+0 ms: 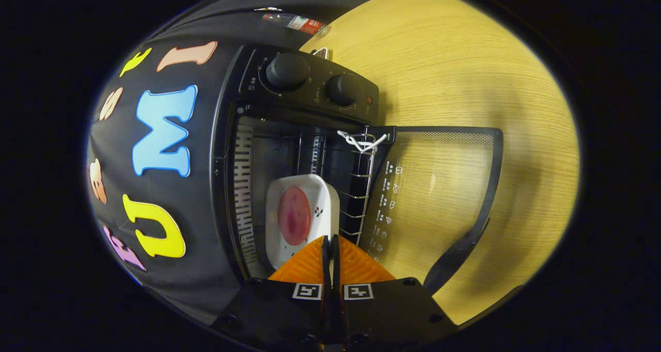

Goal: Open the toaster oven, put the food inside, and close the toaster oven door.

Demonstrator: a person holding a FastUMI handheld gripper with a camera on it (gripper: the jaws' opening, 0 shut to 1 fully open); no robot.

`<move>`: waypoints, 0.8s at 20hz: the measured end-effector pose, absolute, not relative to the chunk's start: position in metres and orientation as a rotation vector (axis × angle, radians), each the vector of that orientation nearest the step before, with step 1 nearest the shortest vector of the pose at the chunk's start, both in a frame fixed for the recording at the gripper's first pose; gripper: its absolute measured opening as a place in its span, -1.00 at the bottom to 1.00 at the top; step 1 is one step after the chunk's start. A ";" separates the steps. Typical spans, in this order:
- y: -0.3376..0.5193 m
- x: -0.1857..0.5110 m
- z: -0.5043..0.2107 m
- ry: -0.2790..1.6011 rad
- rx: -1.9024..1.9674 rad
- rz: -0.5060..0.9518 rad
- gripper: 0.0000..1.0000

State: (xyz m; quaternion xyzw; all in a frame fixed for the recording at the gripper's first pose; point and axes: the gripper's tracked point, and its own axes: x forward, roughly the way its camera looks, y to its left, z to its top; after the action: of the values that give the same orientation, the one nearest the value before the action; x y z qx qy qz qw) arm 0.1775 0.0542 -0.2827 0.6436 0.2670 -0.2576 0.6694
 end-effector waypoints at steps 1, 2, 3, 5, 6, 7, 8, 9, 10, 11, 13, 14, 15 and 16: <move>0.053 0.182 -0.285 0.599 1.450 -0.591 -0.97; 0.052 0.185 -0.287 0.599 1.446 -0.600 -0.96; 0.051 0.188 -0.290 0.596 1.437 -0.611 -0.97; 0.047 0.194 -0.293 0.582 1.428 -0.631 -0.97; 0.046 0.197 -0.294 0.577 1.425 -0.636 -0.96; 0.046 0.200 -0.295 0.576 1.417 -0.634 -0.96; 0.045 0.201 -0.295 0.580 1.406 -0.634 -0.94; 0.046 0.203 -0.295 0.579 1.401 -0.629 -0.94; 0.047 0.204 -0.292 0.570 1.405 -0.615 -0.89; 0.047 0.205 -0.290 0.565 1.409 -0.599 -0.83; 0.054 0.208 -0.283 0.556 1.417 -0.545 -0.64; 0.054 0.206 -0.279 0.552 1.407 -0.527 -0.02; 0.052 0.206 -0.273 0.532 1.399 -0.506 0.26; 0.053 0.205 -0.272 0.540 1.381 -0.497 0.54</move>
State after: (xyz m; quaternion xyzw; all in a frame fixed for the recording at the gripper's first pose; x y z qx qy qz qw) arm 0.2052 0.0526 -0.2720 0.6222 0.2432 -0.2240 0.7096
